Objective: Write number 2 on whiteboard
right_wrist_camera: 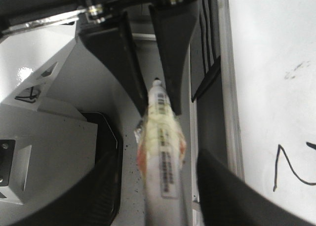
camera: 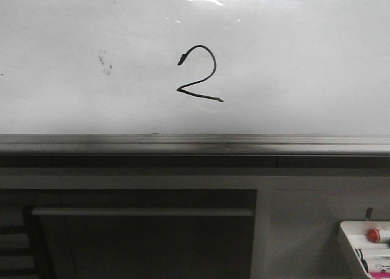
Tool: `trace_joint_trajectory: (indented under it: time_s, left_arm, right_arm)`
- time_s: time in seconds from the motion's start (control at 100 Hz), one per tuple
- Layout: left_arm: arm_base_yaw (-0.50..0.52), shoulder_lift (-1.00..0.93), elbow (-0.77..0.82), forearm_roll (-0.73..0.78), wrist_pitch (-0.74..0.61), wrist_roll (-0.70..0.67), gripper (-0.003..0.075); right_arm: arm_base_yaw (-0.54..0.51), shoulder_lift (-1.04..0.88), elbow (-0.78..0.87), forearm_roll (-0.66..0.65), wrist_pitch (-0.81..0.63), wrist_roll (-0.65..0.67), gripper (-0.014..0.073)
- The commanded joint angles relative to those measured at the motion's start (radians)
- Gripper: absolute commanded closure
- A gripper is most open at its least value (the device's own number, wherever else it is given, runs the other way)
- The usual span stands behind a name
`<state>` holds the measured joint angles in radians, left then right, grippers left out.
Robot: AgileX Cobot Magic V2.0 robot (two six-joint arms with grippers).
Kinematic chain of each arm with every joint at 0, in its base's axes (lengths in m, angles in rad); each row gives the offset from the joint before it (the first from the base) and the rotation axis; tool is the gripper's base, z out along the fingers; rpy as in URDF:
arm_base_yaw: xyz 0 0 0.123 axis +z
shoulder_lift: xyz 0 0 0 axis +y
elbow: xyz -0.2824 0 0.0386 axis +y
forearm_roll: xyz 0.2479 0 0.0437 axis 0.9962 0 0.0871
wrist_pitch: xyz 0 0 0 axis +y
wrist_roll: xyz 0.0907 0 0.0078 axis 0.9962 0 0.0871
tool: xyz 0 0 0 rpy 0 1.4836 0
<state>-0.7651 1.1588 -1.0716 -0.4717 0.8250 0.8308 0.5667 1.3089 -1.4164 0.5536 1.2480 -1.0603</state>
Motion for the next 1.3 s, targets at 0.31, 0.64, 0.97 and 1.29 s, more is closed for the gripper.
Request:
trace_joint_trajectory:
  time_s: [0.31, 0.64, 0.97, 1.29]
  left_arm:
    - [-0.005, -0.030, 0.020, 0.389, -0.078, -0.414, 0.0738]
    - [0.242, -0.084, 0.205, 0.466, -0.321, -0.657, 0.0738]
    - [0.538, -0.069, 0.262, 0.289, -0.492, -0.664, 0.0738]
    - [0.547, -0.006, 0.264, 0.284, -0.493, -0.664, 0.0738]
  right_arm:
    - [-0.193, -0.197, -0.048, -0.154, 0.015, 0.316, 0.0209]
    - [-0.287, -0.411, 0.200, -0.192, -0.106, 0.403, 0.0209]
    - [-0.287, -0.465, 0.361, -0.190, -0.161, 0.410, 0.0209]
    - [-0.287, -0.465, 0.374, -0.187, -0.186, 0.410, 0.0209]
